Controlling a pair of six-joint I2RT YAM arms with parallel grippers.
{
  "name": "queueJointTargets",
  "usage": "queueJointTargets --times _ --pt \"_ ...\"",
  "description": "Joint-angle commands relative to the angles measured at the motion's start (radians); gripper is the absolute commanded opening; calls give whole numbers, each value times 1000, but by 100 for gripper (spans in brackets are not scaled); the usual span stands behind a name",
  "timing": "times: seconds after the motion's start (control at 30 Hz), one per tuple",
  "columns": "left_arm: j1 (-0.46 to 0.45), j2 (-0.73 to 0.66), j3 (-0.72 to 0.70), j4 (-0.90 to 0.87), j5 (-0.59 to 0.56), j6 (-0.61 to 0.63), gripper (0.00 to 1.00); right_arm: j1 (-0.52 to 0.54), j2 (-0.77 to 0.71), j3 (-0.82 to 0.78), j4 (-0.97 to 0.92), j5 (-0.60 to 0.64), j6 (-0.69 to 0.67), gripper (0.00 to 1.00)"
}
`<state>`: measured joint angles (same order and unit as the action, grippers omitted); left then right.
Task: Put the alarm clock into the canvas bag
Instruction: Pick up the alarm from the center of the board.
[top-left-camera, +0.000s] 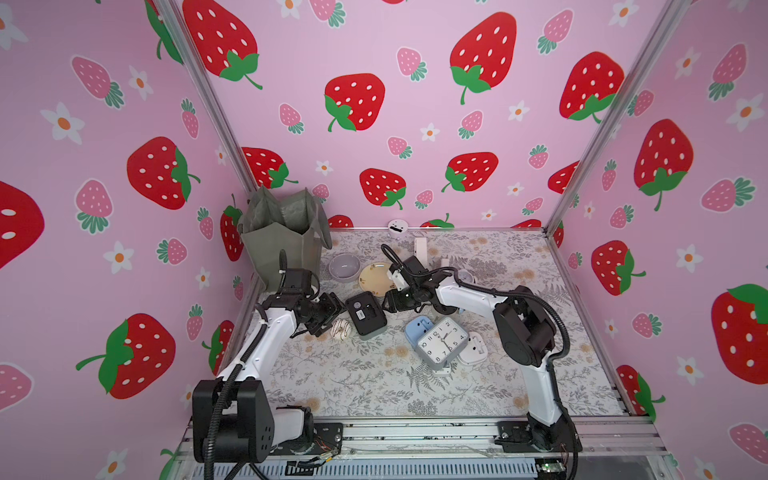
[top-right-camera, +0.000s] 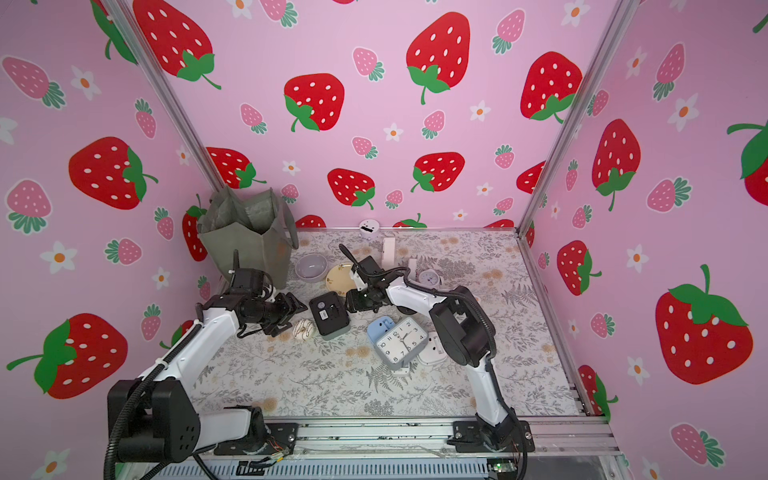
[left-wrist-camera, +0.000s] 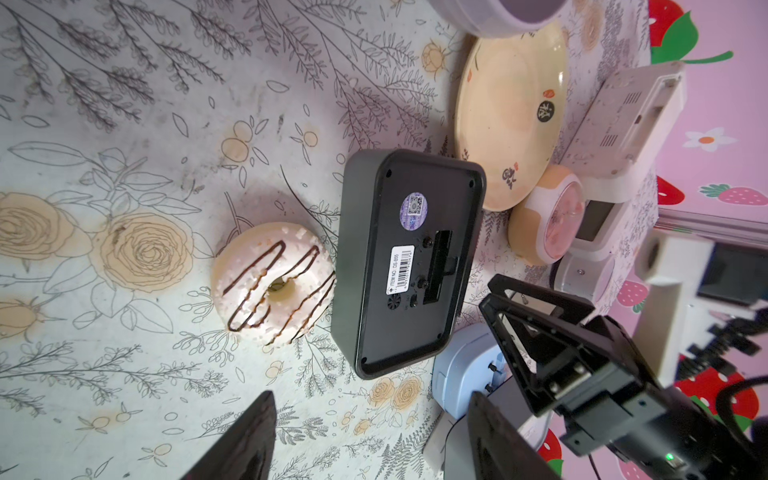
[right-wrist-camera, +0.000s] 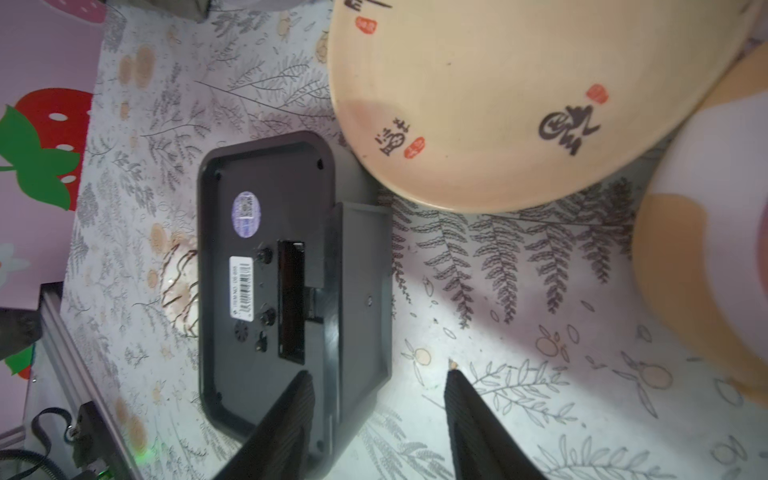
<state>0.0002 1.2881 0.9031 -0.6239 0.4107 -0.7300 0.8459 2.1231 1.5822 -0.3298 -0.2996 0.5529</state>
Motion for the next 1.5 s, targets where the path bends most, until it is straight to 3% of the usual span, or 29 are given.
queueJointTargets --times 0.0,0.1,0.33,0.83,1.27,1.47 --pt "5 -26 -18 9 17 -12 74 -2 27 46 -35 14 0 52" --pt "4 -34 -24 6 16 -14 74 4 42 60 -28 -13 -10 44" --pt "4 -60 -35 -5 4 -15 75 20 65 65 -6 -83 -10 42" --pt "5 -95 -52 -26 -4 -13 75 22 127 88 58 -107 13 33" --pt "4 -96 -51 -25 -3 -12 76 22 110 45 79 -105 7 6" --pt "4 -90 -31 1 38 11 77 5 64 1 155 -181 65 0"
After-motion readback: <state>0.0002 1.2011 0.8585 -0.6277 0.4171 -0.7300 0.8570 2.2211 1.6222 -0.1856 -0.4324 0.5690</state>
